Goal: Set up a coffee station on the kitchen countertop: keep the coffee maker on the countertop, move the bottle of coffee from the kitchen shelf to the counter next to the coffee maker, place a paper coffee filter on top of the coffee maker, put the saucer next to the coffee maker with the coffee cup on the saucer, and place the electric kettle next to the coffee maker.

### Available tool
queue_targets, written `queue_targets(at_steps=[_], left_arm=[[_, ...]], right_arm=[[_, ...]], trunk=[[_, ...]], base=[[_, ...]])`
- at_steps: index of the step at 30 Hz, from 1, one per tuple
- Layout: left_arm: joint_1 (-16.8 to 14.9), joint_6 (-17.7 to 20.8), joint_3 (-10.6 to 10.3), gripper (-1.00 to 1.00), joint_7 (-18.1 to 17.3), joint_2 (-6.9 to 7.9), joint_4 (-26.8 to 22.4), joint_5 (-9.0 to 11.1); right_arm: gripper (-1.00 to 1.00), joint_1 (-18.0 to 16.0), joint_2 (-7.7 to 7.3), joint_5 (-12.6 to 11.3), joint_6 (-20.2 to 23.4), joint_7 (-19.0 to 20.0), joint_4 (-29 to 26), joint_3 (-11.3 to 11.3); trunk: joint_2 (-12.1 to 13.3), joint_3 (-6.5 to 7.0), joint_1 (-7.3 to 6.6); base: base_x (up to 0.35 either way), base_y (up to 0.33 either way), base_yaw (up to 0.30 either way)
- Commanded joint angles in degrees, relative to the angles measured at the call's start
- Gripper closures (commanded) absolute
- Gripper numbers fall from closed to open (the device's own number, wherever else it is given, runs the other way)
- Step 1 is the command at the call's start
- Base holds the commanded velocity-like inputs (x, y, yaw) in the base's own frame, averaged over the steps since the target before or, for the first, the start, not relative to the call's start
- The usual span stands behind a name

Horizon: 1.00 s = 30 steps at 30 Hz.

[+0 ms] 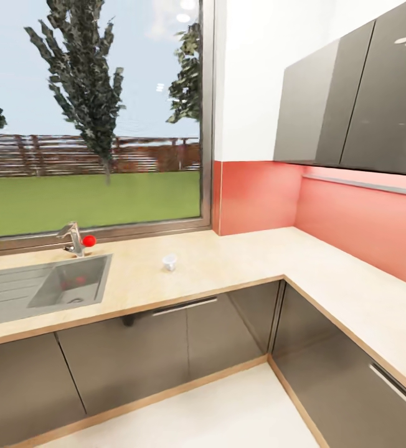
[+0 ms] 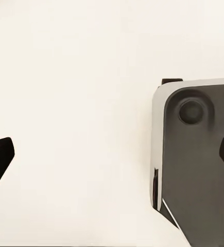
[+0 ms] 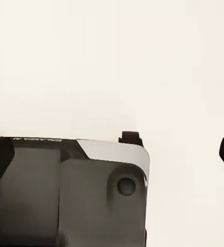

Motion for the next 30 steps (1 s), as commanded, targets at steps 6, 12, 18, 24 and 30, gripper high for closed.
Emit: queue_targets(at_steps=[6, 12, 18, 24, 30], left_arm=[[0.02, -0.21, 0.37, -1.00, 0.22, -0.01, -0.04, -0.52], [0.02, -0.21, 0.37, -1.00, 0.23, -0.01, -0.02, -0.51], [0.02, -0.23, 0.14, -1.00, 0.23, -0.01, 0.00, -0.51], [0.02, -0.28, -0.20, -1.00, 0.16, -0.08, 0.00, -0.78], [0.02, -0.30, -0.24, -1.00, 0.15, -0.08, 0.01, -0.85]], right_arm=[[-1.00, -0.01, -0.06, -0.55, 0.23, 0.09, -0.04, 0.47], [-1.00, -0.01, -0.07, -0.57, 0.23, 0.09, -0.04, 0.45], [-1.00, -0.01, -0.09, -0.58, 0.23, 0.09, -0.04, 0.44], [-1.00, -0.01, -0.10, -0.58, 0.23, 0.09, -0.04, 0.44], [-1.00, -0.01, -0.10, -0.58, 0.23, 0.09, -0.04, 0.44]], trunk=[[-0.02, 0.00, 0.02], [-0.02, 0.00, 0.02], [-0.02, 0.00, 0.02], [-0.02, -0.08, 0.02], [-0.02, -0.22, 0.02]], base=[[0.000, 0.000, 0.272], [0.000, 0.000, 0.272], [0.000, 0.000, 0.272], [0.000, -0.069, 0.272], [0.000, -0.237, 0.272]])
